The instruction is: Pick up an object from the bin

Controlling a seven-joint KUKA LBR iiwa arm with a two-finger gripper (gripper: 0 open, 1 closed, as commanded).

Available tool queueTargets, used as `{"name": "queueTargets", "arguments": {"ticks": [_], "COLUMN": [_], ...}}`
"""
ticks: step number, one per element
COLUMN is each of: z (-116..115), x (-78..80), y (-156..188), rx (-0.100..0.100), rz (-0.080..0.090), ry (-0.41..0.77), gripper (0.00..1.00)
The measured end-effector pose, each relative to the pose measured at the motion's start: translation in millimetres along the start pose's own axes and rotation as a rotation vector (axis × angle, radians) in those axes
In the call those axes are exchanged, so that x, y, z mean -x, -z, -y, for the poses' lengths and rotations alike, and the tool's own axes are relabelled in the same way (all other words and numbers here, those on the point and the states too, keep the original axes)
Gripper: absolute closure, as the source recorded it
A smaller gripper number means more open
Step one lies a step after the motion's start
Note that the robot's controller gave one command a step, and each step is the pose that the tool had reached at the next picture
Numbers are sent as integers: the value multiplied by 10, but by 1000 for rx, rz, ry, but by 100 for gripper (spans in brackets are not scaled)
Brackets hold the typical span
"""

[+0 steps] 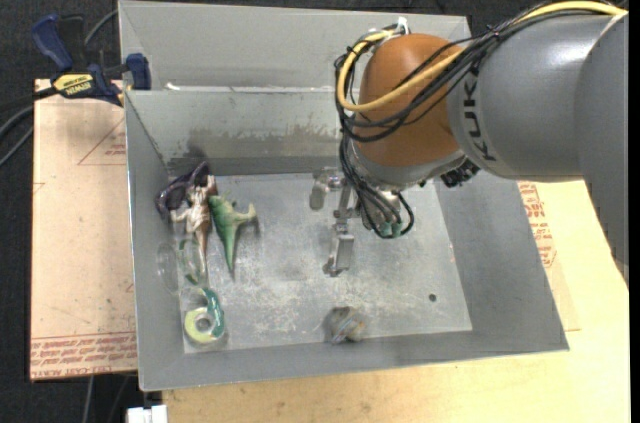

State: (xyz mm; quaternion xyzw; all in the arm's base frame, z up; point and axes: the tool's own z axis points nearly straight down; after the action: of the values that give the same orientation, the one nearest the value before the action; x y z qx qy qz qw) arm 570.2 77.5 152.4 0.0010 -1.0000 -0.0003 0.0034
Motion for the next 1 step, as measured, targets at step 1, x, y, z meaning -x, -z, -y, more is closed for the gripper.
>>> {"name": "queueTargets", "arguments": {"ticks": [1], "z": [6], "x": [18], "y": [47], "rx": [1], "rz": [8], "ry": [-3], "gripper": [0]}}
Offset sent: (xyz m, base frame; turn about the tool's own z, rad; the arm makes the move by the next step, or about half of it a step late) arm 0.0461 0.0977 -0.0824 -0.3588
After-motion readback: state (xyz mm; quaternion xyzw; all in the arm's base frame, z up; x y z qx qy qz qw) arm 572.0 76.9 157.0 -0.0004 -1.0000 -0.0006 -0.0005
